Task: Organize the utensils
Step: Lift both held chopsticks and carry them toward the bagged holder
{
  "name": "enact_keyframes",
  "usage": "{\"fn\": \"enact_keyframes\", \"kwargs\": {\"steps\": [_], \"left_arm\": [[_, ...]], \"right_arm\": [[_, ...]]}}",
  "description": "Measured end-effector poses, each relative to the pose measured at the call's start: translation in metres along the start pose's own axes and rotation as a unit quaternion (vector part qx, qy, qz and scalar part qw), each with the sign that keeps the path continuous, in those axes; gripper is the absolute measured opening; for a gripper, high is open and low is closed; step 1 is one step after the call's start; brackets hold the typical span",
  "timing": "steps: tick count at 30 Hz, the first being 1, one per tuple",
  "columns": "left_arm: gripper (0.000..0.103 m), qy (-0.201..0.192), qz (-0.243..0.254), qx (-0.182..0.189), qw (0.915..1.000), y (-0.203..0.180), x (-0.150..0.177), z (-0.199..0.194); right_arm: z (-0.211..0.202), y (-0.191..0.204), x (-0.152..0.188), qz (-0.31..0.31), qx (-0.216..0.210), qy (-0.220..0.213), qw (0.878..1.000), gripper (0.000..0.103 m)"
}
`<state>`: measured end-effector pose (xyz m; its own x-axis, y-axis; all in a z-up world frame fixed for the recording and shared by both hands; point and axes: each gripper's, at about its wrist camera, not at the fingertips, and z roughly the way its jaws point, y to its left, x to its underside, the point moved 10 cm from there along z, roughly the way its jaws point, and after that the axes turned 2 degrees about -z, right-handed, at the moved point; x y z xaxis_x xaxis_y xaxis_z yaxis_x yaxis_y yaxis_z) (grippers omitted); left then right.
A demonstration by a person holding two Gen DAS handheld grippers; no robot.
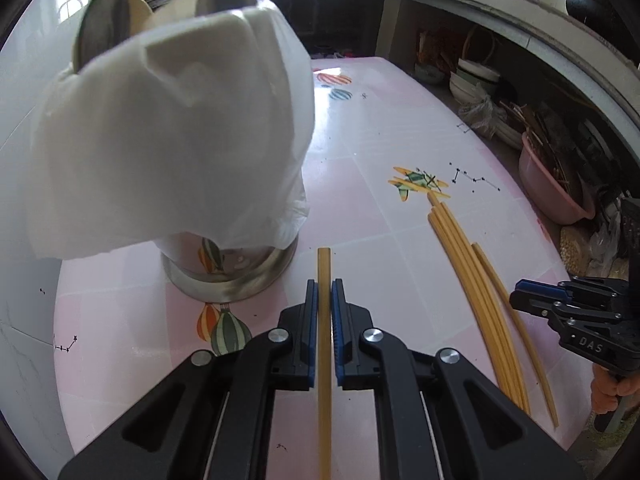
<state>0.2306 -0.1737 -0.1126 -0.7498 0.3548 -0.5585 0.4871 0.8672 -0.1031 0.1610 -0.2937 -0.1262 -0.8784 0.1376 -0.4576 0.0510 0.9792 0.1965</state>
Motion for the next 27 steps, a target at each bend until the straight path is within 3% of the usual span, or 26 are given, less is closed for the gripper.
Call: {"fn": "enact_keyframes", "kwargs": {"steps": [18,21,27], "left_arm": [[0.006,-0.103,-0.027,0.047,0.9932,0.019,-0.01,-0.081],[0.006,-0.121,-0.027,0.046,0.9912,0.02,-0.012,-0.093],[0.006,-0.162,-0.026,0.039,0.9856,0.026,-0.021,-0.122]], "right_arm": [[0.024,0.007,-0.02,-0.086,0.086,0.006,0.993,0.011],[0.022,0.007,-0.019,-0.079,0.09,0.003,0.993,0.004],[0.003,0.005,-0.025,-0.045,0.072,-0.025,0.996,0.004]]}}
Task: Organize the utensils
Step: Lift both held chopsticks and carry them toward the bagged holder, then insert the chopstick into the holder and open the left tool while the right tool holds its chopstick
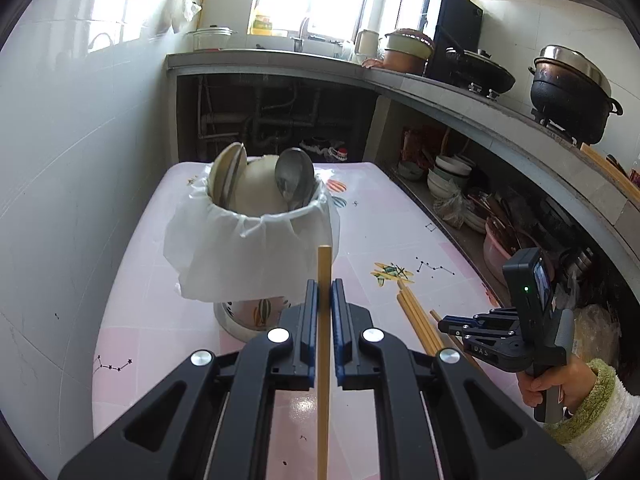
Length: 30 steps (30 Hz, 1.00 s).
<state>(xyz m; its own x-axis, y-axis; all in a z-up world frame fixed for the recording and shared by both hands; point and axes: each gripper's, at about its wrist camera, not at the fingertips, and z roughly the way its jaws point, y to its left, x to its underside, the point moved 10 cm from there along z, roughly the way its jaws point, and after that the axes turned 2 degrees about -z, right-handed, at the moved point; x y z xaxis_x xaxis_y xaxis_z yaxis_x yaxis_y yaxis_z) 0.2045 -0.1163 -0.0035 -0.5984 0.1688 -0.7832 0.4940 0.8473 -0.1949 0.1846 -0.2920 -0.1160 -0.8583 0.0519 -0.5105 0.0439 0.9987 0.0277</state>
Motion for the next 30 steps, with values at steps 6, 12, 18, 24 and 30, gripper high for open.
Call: {"fn": "enact_keyframes", "kwargs": {"steps": [6,12,18,24,30], "left_arm": [[0.006,-0.057,-0.002,0.002,0.9984,0.002,-0.033,-0.037],[0.006,-0.125,-0.012,0.012,0.992,0.001,-0.085,-0.079],[0.006,-0.199,-0.022,-0.003,0.9798,0.009,-0.143,-0.108],[0.006,-0.245,-0.031,-0.037,0.9684,0.027,-0.183,-0.093],[0.006,-0.242,-0.041,-0.056,0.9677,0.047,-0.194,-0.062]], "right_arm": [[-0.067,-0.002,-0.034,0.031,-0.034,-0.079,0.996,0.004],[-0.142,-0.003,-0.074,0.058,-0.083,-0.172,0.98,0.004],[-0.178,0.006,-0.098,0.058,-0.112,-0.22,0.967,0.004],[-0.167,0.017,-0.101,0.055,-0.129,-0.21,0.967,0.004],[-0.151,0.014,-0.094,0.058,-0.133,-0.192,0.971,0.004]]}}
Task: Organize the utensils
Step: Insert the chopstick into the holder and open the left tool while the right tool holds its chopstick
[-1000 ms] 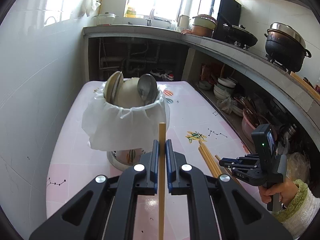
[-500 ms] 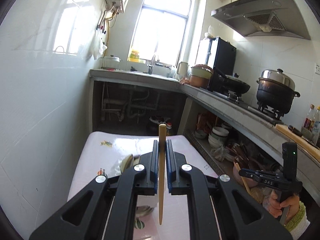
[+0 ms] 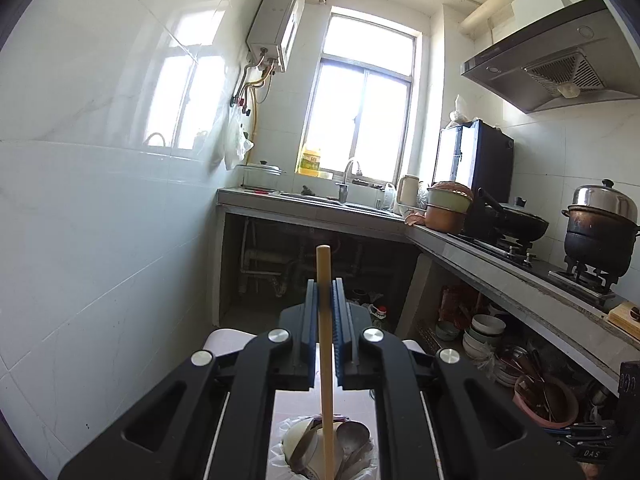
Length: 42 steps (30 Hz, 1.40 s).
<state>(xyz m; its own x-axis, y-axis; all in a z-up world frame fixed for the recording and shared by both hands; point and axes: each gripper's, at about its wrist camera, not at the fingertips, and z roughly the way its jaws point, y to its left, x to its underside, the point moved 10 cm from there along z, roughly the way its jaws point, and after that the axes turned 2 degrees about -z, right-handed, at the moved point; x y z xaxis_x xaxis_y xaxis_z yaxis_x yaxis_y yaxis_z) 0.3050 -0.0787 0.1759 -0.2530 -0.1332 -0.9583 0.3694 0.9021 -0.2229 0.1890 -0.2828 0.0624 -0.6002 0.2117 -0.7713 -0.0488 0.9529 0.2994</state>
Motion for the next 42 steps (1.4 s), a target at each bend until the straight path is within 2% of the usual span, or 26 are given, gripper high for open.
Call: {"fn": "enact_keyframes", "kwargs": {"steps": [2,9,17,29,38,42], "left_arm": [[0.006,0.0,-0.009,0.006,0.9999,0.003,-0.005,0.004],[0.006,-0.036,-0.009,0.012,0.9992,0.004,-0.037,0.0],[0.006,-0.025,-0.012,0.015,0.9995,0.013,-0.013,0.012],[0.006,0.056,-0.029,0.038,0.9973,0.027,0.064,0.015],[0.007,0.135,0.017,0.037,0.9899,0.018,0.116,0.014],[0.009,0.15,0.025,0.034,0.9878,0.02,0.123,0.011]], "right_arm": [[0.003,-0.002,0.001,0.002,0.001,0.004,1.0,0.004],[0.011,-0.004,0.005,0.009,-0.003,0.012,1.0,0.004],[0.014,-0.008,0.008,0.015,-0.001,0.018,1.0,0.004],[0.014,-0.006,0.015,0.016,0.0,0.027,1.0,0.004],[0.012,0.007,0.014,0.005,0.001,0.027,1.0,0.004],[0.011,0.014,0.01,-0.002,0.001,0.024,1.0,0.004]]}}
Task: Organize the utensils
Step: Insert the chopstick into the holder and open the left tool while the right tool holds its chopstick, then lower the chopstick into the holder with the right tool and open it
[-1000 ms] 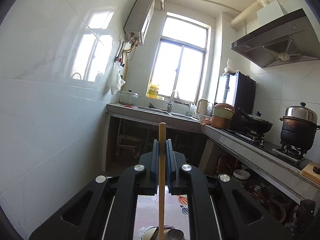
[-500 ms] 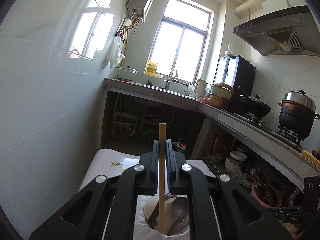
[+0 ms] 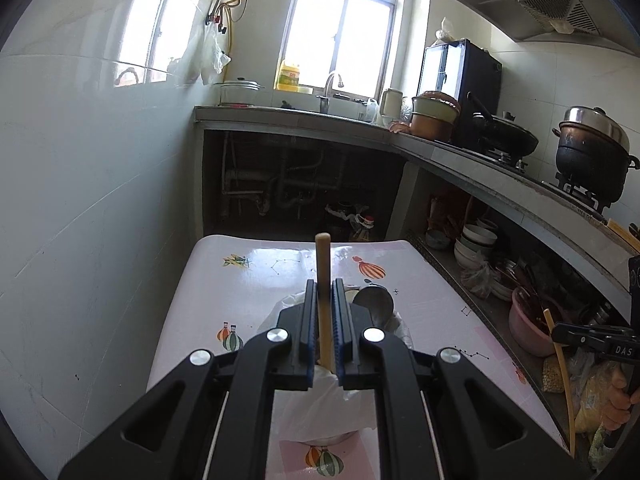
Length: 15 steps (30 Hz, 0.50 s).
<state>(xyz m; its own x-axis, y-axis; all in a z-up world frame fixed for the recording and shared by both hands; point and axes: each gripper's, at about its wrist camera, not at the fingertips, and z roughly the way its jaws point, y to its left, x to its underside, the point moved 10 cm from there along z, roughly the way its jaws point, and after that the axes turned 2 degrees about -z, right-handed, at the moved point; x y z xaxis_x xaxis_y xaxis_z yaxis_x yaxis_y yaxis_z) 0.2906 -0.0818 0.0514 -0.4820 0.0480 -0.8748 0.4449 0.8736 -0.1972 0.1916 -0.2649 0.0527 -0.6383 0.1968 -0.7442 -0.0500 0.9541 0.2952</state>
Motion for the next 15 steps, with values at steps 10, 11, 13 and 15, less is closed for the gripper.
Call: {"fn": "enact_keyframes", "kwargs": {"steps": [10,11,13,15], "left_arm": [[0.056,-0.022,-0.05,0.017,0.9984,0.017,0.005,-0.037],[0.059,-0.023,-0.053,0.014,0.9983,0.018,0.008,-0.041],[0.063,-0.023,-0.053,0.007,0.9983,0.021,0.015,-0.048],[0.067,-0.023,-0.051,-0.004,0.9984,0.024,0.022,-0.055]], "right_arm": [[0.008,0.039,-0.051,-0.022,-0.047,-0.032,0.998,0.004],[0.009,0.048,-0.061,-0.027,-0.056,-0.04,0.997,0.004],[0.011,0.065,-0.083,-0.035,-0.075,-0.059,0.995,0.004],[0.014,0.083,-0.105,-0.042,-0.092,-0.075,0.992,0.004]]}}
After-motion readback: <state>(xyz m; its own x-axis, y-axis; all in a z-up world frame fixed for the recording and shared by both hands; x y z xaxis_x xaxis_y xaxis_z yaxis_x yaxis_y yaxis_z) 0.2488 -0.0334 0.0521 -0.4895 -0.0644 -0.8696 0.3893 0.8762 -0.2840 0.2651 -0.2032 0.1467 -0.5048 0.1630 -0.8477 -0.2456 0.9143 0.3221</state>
